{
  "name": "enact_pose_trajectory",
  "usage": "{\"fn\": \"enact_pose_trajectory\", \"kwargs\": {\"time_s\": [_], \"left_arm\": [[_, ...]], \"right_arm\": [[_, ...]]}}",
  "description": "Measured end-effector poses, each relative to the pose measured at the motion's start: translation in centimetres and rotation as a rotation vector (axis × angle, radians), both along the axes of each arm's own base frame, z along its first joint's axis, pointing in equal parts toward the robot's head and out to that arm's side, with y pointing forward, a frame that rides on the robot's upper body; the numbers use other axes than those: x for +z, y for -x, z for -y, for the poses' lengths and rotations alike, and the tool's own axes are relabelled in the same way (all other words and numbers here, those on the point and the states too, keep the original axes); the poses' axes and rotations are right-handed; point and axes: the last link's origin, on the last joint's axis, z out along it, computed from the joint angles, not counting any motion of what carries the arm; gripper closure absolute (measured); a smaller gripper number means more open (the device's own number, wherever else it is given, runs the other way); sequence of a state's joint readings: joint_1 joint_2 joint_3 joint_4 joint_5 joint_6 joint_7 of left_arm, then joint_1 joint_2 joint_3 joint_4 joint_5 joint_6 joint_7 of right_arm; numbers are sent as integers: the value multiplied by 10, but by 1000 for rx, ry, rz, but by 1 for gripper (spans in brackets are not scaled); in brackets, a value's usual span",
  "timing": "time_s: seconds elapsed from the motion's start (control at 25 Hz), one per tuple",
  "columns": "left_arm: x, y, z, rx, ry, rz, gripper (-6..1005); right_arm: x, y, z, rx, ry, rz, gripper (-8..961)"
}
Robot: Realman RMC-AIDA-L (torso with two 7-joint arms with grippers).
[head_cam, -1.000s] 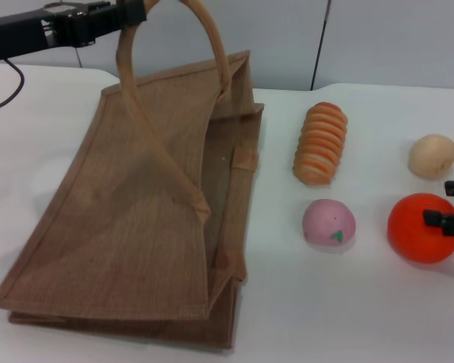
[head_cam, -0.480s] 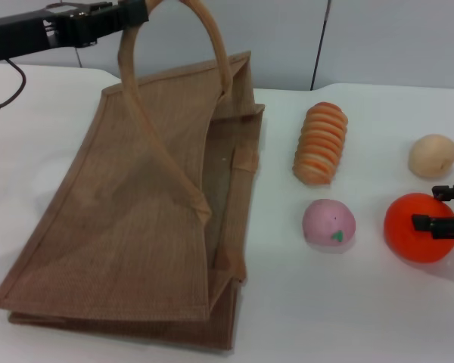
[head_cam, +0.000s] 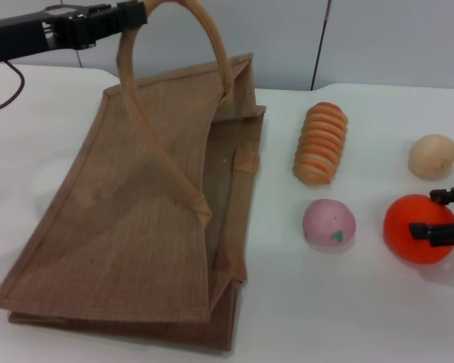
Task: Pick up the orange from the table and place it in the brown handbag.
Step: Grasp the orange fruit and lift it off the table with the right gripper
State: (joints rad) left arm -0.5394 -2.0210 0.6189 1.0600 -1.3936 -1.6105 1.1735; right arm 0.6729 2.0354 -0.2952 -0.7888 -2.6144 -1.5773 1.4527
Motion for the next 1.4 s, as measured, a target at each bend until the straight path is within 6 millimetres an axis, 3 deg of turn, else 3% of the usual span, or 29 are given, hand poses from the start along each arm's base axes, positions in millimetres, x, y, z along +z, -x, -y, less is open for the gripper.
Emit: {"fn": "enact_pose_trajectory", "kwargs": {"time_s": [0.24, 0.68, 0.92, 1.12, 1.4], "left_arm": [[0, -1, 0, -3, 1, 0, 870], [1, 0, 0, 3, -2, 4, 870], [1, 0, 0, 7, 3, 7, 870], [1, 0, 1, 3, 7, 8, 870], [1, -1, 2, -1, 13, 10, 871]], "right_arm": [[-6, -9, -4, -66, 23, 89, 67], [-13, -7, -7, -66, 43, 103, 72], [-13, -7, -6, -66, 49, 105, 150], [-12, -7, -6, -66, 50, 106, 313], [-10, -8, -6, -68, 46, 110, 388]]}}
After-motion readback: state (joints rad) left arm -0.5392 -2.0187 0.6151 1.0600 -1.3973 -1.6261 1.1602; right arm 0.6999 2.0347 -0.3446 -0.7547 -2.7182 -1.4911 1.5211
